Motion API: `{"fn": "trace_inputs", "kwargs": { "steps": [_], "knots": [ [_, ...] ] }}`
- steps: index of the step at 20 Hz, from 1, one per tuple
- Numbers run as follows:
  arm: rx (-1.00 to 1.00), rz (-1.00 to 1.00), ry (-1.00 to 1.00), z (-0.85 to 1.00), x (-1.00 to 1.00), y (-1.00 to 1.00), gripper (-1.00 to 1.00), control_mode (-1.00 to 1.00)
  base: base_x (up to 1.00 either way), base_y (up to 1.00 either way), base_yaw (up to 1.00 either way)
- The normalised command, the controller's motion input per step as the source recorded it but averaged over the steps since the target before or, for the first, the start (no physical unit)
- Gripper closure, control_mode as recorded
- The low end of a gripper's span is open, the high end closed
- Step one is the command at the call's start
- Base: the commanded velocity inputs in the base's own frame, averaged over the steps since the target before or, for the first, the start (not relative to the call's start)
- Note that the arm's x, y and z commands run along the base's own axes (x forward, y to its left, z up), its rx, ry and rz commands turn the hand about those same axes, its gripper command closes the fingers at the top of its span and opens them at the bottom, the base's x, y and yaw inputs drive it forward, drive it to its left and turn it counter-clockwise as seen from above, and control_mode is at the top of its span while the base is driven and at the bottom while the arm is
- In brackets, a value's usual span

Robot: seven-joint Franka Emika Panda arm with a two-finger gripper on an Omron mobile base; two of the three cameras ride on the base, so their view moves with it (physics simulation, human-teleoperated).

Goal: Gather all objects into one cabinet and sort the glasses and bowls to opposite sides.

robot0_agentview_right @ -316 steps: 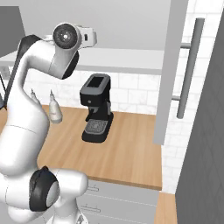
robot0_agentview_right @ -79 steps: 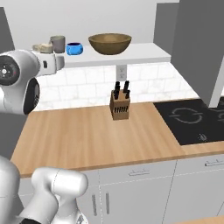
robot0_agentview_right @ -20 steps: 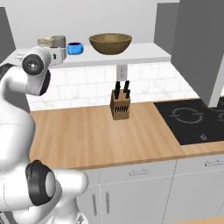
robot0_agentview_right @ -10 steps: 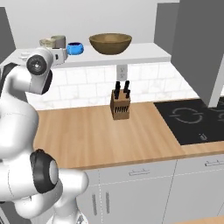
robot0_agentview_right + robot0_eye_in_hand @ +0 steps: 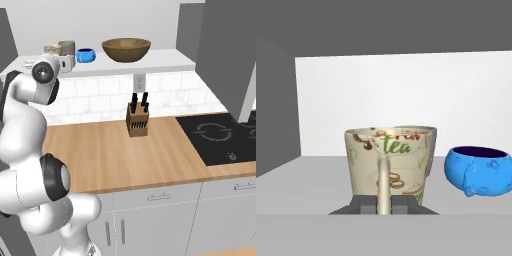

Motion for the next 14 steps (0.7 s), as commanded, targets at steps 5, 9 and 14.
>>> {"fn": "trace_inputs", "kwargs": {
  "steps": [5,9,14],
  "knots": [
    [0.00,0.03,0.00,-0.12,0.35,0.15,1.00,-1.00,0.00,0.00,0.00],
    [0.00,0.02,0.00,-0.16,0.38,0.18,1.00,-1.00,0.00,0.00,0.00],
    [0.00,0.01,0.00,-0.16,0.53,0.19,1.00,-1.00,0.00,0.00,0.00]
  ]
}}
